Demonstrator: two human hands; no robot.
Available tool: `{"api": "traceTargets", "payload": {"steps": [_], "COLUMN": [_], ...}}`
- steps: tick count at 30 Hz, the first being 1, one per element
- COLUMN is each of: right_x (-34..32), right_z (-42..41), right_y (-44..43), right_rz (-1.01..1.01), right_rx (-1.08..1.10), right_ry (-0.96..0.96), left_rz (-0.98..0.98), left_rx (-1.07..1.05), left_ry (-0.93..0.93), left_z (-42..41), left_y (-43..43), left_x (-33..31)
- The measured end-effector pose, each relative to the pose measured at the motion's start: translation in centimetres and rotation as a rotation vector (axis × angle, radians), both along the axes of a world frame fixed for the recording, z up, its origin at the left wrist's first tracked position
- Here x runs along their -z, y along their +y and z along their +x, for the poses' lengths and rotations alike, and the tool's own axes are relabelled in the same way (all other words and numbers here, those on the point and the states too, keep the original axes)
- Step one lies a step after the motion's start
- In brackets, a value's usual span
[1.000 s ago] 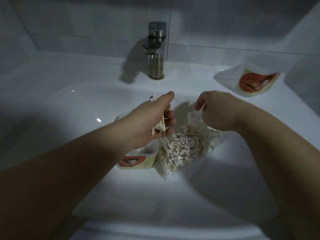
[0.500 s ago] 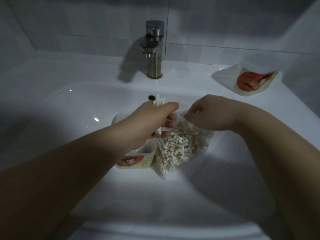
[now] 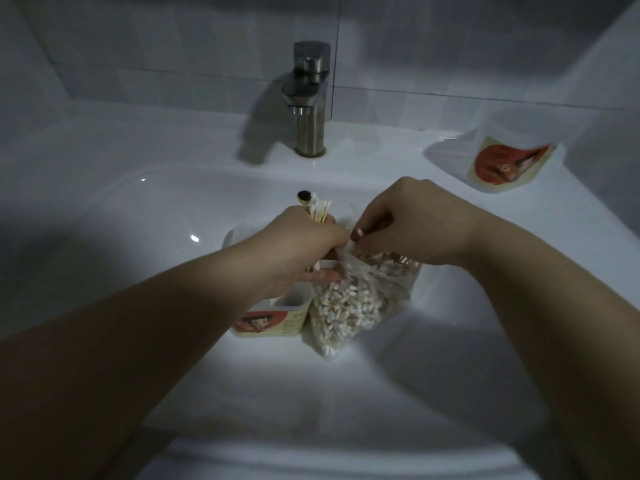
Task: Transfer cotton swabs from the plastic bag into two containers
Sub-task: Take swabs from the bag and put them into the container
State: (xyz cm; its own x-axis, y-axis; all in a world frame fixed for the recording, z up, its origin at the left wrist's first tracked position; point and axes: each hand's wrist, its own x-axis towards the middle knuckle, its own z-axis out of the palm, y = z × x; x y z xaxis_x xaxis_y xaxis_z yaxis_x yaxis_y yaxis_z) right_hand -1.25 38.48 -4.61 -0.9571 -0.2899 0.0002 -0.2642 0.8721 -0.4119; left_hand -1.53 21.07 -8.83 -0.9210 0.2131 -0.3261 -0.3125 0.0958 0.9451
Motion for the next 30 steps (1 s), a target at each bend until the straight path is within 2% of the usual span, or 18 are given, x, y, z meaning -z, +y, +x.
{"api": "traceTargets", "payload": {"steps": [8,15,22,30], "right_x": [-0.7,-1.2,-1.5,-2.0], "right_z": [0.0,0.0,0.0,0.0], "right_y": [0.4,0.4,0.5,0.8], "right_rz": [-0.200,-0.343,-0.409,-0.558], "right_rx": [0.064,0.129,0.183,0.235], "right_ry": [0.065,0.126,0.170,0.265], "left_rz": [-0.136,-0.561,-0.546,-0.318], "left_rx": [-0.042,0.075,0.077,-0.067], "left_ry": [0.082,0.465,0.486,0.546], "left_z": [-0.4,-0.5,-0.6,-0.2], "left_y": [-0.1,-0.6,-0.5,0.2], "left_x": [0.2,0.3,0.8,-0.1]}}
